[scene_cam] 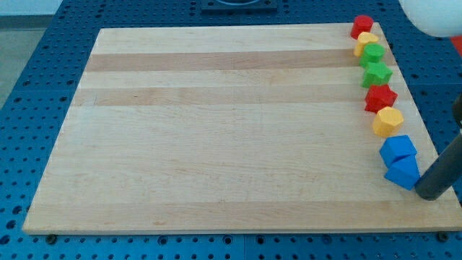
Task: Point your arm at yellow heart
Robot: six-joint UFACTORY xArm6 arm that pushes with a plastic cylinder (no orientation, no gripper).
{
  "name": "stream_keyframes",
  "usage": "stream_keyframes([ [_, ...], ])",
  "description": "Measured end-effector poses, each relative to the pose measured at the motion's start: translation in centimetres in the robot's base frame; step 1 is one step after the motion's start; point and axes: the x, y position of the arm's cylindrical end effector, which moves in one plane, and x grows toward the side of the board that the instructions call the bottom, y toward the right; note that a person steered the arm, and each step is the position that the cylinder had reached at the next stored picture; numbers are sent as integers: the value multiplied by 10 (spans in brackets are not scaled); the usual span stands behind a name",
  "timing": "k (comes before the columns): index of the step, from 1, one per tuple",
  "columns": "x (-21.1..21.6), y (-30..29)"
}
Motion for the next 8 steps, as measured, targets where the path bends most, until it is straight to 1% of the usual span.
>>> stream_keyframes([
  [2,-1,4],
  [3,-15,22],
  [4,-38,27],
  [5,-68,27],
  [8,-183,27],
])
